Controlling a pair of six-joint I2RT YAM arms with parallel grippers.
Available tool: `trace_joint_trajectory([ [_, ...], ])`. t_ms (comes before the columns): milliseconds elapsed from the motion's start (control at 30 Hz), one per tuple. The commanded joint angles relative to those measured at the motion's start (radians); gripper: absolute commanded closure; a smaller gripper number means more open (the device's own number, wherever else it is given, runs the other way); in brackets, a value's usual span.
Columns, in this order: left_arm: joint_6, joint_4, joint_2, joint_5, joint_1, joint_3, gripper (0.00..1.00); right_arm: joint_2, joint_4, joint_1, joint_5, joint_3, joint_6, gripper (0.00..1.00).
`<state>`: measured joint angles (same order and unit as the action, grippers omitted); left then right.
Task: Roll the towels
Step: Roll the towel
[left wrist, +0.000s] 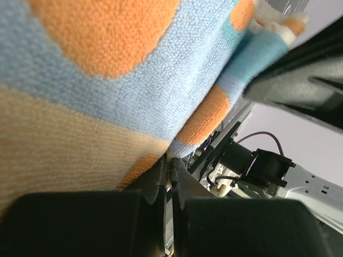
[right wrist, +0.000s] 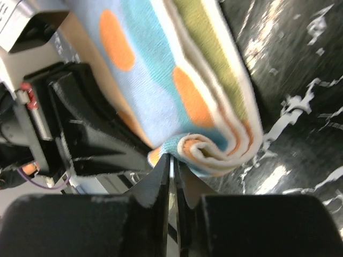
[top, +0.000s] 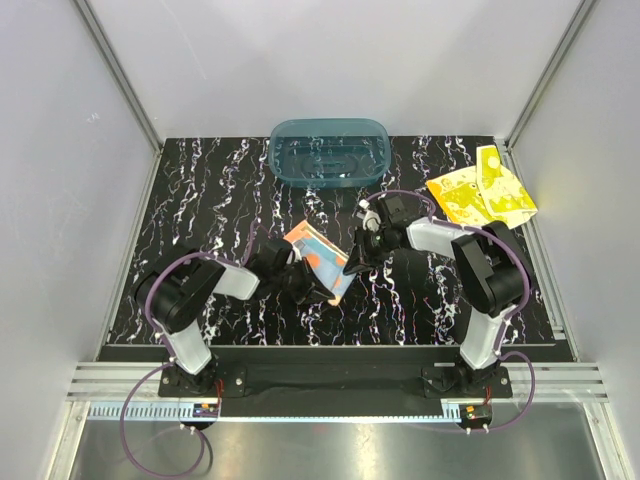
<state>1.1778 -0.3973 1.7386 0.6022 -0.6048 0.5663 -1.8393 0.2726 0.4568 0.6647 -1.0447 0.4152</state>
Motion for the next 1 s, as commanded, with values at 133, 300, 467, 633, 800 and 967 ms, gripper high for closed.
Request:
trace_joint_trajectory([
  [133,-0.067,0.138,-0.045,-0.048,0.016,0.018,0.98,-0.064,-0.018,0.006,-0.123,-0.037,0.036,0.90],
  [300,-0.090,0.187,-0.066,-0.051,0.017,0.050,0.81,-0.071,-0.032,0.008,-0.158,-0.003,0.042,0.91],
  [467,-0.198,0.387,-0.154,-0.195,0.013,0.111,0.58,-0.072,-0.035,0.006,-0.174,0.020,0.046,0.91],
  [633,-0.403,0.847,-0.336,-0.640,-0.108,0.347,0.56,-0.055,-0.027,0.006,-0.175,0.029,0.042,0.92],
  [800,-0.559,0.950,-0.341,-0.938,-0.305,0.500,0.57,-0.049,-0.015,0.008,-0.169,0.022,0.040,0.92],
  [967,-0.621,0.928,-0.197,-0.944,-0.454,0.598,0.57,-0.054,-0.013,0.008,-0.166,0.017,0.043,0.92],
])
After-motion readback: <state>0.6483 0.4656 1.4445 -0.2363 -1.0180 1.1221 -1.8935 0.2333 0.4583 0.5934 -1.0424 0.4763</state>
